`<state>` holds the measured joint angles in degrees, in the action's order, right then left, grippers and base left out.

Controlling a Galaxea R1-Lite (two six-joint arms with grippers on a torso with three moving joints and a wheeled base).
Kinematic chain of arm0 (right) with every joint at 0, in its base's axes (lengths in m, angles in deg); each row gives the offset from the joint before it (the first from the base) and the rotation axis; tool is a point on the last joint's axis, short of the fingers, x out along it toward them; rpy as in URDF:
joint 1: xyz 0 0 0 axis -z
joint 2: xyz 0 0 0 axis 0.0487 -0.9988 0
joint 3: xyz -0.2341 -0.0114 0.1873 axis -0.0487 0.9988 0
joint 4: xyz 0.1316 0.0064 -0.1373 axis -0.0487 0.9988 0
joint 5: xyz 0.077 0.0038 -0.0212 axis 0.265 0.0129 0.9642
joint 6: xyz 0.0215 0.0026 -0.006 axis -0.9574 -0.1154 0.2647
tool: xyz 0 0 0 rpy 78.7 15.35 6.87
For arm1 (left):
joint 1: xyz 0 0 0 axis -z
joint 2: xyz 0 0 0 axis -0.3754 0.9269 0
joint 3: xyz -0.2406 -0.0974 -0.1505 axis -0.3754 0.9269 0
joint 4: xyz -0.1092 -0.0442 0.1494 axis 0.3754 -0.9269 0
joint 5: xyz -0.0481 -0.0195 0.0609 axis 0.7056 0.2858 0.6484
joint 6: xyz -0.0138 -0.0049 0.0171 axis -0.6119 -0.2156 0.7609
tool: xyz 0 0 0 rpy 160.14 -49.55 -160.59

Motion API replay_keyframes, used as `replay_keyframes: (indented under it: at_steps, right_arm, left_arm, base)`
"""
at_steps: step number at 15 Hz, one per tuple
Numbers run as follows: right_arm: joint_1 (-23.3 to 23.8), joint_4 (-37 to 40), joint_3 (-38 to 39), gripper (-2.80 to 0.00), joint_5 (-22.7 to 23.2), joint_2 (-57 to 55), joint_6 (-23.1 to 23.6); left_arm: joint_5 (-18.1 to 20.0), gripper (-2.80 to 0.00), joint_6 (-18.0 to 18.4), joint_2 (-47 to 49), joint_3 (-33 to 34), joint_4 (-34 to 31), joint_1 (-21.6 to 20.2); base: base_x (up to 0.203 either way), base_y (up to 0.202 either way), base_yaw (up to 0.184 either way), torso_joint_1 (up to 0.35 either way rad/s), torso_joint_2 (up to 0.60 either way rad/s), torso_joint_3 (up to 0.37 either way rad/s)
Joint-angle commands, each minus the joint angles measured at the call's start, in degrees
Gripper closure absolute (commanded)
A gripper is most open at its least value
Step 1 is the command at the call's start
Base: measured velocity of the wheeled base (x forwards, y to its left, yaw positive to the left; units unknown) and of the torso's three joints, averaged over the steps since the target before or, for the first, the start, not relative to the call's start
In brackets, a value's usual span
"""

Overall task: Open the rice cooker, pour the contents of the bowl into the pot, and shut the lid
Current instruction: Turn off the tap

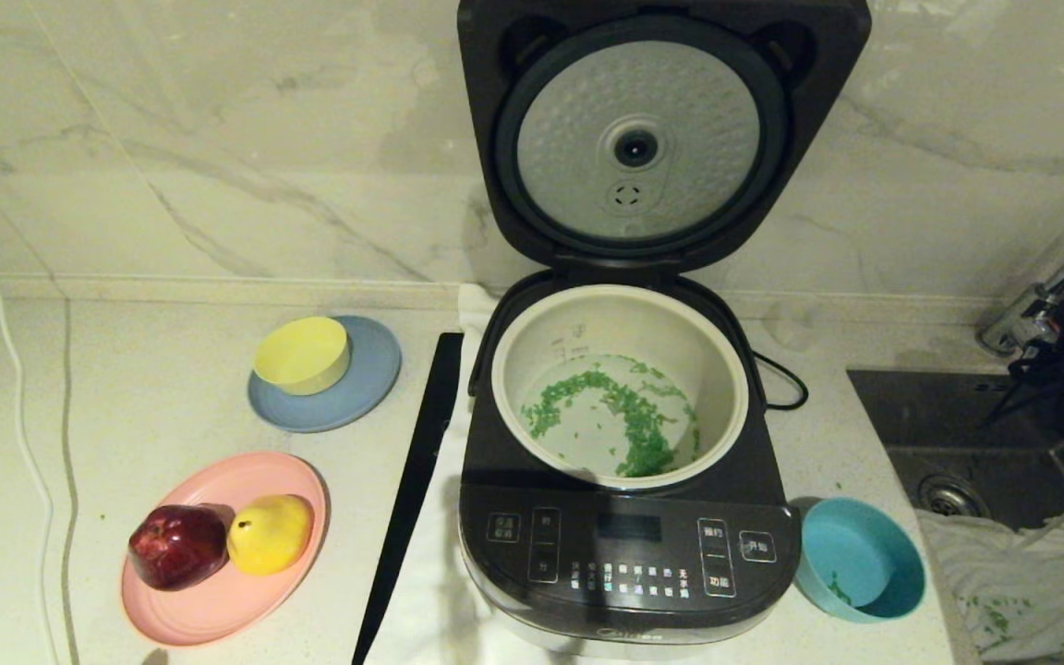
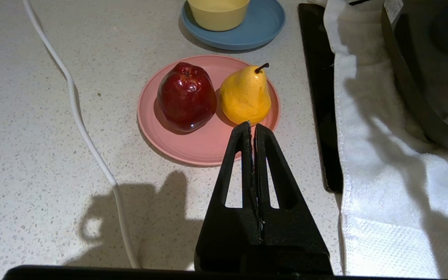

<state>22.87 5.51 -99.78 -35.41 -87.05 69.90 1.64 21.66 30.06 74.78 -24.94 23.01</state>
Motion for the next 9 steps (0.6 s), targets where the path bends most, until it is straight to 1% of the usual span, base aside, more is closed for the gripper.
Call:
replay_keyframes:
  at_steps: [1, 9]
  right_arm:
    - [-0.73, -0.1, -1.52, 0.0, -0.25, -0.72, -0.02]
    - [-0.84, 0.03, -7.54, 0.0, -1.19, -4.27, 1.3]
  left_arm:
    - [-0.01, 0.0, -0.04, 0.04, 0.18, 0.02, 0.0]
    - [-0.01, 0.0, -0.06, -0.04, 0.18, 0.02, 0.0]
  base:
    - [0.0, 0.0, 0.0, 0.0, 0.0, 0.0]
    - [0.0, 0.0, 0.0, 0.0, 0.0, 0.0]
